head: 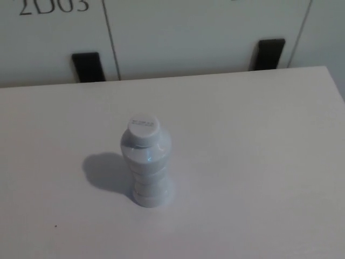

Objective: The robot picks up a bottle from a person using its left hand and walk towards the table in frontand put the bottle on the table.

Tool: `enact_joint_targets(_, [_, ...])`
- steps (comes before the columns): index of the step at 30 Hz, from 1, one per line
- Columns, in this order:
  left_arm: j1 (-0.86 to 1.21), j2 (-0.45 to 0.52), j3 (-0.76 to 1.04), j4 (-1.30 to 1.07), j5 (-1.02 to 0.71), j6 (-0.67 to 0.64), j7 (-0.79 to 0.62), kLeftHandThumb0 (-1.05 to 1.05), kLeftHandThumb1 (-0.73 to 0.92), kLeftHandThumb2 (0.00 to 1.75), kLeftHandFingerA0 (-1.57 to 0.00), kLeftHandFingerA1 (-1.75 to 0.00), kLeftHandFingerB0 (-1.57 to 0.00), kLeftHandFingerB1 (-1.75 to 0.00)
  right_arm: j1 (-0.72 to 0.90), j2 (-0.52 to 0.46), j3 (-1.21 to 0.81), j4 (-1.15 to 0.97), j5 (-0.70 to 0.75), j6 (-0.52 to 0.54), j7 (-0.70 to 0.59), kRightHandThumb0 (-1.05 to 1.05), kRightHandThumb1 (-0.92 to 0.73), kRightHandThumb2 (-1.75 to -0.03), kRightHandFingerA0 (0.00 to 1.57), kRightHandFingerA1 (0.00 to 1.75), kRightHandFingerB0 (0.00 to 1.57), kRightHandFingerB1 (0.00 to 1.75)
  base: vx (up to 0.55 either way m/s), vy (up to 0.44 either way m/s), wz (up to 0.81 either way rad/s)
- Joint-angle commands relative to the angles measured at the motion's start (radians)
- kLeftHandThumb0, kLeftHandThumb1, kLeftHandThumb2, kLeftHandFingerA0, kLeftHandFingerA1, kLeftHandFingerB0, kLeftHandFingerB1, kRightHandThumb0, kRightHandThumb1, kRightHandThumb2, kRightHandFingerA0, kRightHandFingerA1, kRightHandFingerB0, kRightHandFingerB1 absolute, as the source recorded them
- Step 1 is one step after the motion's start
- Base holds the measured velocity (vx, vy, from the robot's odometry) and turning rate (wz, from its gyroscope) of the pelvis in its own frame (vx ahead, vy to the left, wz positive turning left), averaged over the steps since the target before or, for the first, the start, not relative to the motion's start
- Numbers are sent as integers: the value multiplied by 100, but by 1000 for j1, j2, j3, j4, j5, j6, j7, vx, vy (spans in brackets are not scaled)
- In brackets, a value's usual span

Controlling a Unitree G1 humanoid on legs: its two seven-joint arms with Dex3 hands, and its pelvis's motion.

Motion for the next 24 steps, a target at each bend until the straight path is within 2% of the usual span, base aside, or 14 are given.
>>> enact_joint_targets(1, [-331,27,-373,531,581,67,484,-30,79,62,-51,-48,-42,-42,93,-9,4,-6,-6,-18,-16,-32,-72,-62,66,44,52,38,0,0,0])
enact_joint_targets(2, [-336,28,-383,540,574,63,488,-30,79,62,-51,-48,-42,-42,93,-9,4,-6,-6,-17,-16,-32,-72,-62,66,44,52,38,0,0,12])
enact_joint_targets(3, [-352,19,-378,568,551,68,499,-33,79,63,-47,-47,-33,-37,90,-9,8,-3,-10,-15,-8,-32,-74,-62,66,46,52,39,0,0,0])
enact_joint_targets(8, [-394,4,-401,651,511,49,550,-34,80,63,-49,-46,-33,-36,94,-10,14,-6,-13,-22,3,-32,-74,-62,67,46,53,39,-1,0,2])
enact_joint_targets(9, [-403,-4,-406,667,499,55,559,-36,81,63,-48,-44,-37,-38,102,-9,16,-6,-14,-25,3,-31,-73,-62,63,46,53,40,0,0,0])
enact_joint_targets(15, [-430,-31,-449,752,479,52,603,-34,81,63,-49,-45,-37,-39,147,-10,19,-3,-14,-27,-1,-31,-74,-62,63,45,52,39,0,0,0])
enact_joint_targets(16, [-433,-35,-458,769,477,53,615,-35,80,63,-52,-49,-44,-43,156,-8,19,-2,-16,-37,-21,-27,-72,-61,64,45,54,40,0,0,0])
enact_joint_targets(19, [-417,-49,-482,805,482,56,654,-34,78,63,-54,-54,-46,-44,175,-2,24,17,-27,-47,-68,-29,-72,-60,68,46,53,39,0,0,0])
enact_joint_targets(24, [-388,-54,-501,855,464,62,624,-37,79,63,-56,-50,-48,-44,192,-17,35,12,-34,-53,-49,-30,-72,-61,66,45,53,39,0,0,0])
